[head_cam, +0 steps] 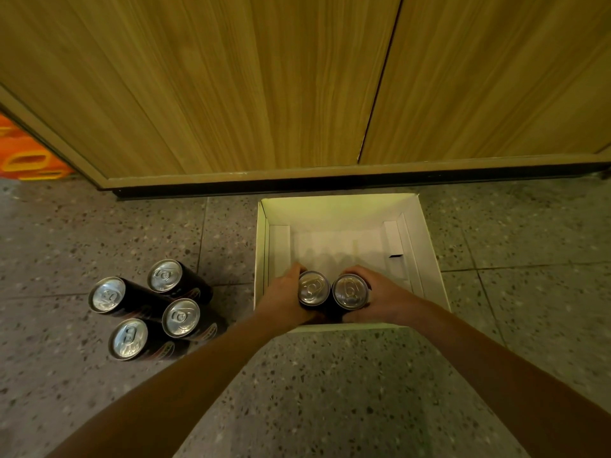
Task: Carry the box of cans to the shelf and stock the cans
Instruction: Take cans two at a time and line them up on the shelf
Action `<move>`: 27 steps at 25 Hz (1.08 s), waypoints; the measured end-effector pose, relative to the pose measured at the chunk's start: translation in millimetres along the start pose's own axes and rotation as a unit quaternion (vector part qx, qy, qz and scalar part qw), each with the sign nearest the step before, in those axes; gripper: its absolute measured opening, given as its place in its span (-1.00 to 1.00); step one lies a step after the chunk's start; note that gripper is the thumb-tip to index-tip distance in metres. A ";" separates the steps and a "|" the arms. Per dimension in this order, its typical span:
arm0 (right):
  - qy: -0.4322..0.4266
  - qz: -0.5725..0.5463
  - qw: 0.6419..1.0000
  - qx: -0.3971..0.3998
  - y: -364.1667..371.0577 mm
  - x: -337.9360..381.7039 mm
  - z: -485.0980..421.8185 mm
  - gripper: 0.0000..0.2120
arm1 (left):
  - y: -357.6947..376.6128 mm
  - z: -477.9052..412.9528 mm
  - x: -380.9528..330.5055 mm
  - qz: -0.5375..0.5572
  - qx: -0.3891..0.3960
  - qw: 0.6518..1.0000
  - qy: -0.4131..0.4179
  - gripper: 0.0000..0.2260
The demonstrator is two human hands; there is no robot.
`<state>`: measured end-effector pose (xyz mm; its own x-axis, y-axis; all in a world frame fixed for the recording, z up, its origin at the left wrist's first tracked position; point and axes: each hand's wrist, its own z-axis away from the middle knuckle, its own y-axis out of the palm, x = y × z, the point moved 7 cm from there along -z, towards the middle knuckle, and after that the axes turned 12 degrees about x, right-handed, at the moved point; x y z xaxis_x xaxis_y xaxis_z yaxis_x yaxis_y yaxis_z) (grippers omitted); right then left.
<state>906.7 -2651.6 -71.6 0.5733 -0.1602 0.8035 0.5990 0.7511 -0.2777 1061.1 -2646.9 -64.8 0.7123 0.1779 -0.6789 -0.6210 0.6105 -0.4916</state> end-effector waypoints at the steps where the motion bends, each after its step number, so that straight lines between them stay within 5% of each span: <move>1: -0.001 0.000 1.000 -0.004 -0.8 0.0 -0.4 -0.40 | 0.3 0.2 0.4 0.003 0.000 1.000 0.001 -0.38; 7: -0.014 -0.007 0.999 -0.048 -19.3 17.9 5.4 -0.47 | -14.5 5.1 -10.1 0.002 -0.026 1.000 -0.006 -0.44; 11: -0.037 -0.025 0.996 -0.078 -62.5 97.6 41.9 -0.48 | -71.0 43.7 -69.2 0.022 -0.045 0.998 0.024 -0.46; 15: -0.059 -0.046 0.993 -0.094 -111.7 226.4 109.5 -0.40 | -167.1 127.5 -172.9 0.038 -0.087 0.993 0.064 -0.49; 22: -0.119 -0.043 0.987 -0.102 -185.9 479.0 257.3 -0.59 | -337.7 296.4 -361.3 0.079 -0.119 0.982 0.120 -0.55; 27: -0.148 -0.032 0.974 -0.166 -234.8 640.0 352.5 -0.36 | -443.4 406.2 -485.9 0.085 -0.138 0.973 0.164 -0.57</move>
<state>935.9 -2704.7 693.4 0.3715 0.0285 0.9280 0.8045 0.4890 -0.3371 1123.2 -2690.6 704.6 0.4769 -0.0260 -0.8786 -0.8170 0.3557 -0.4540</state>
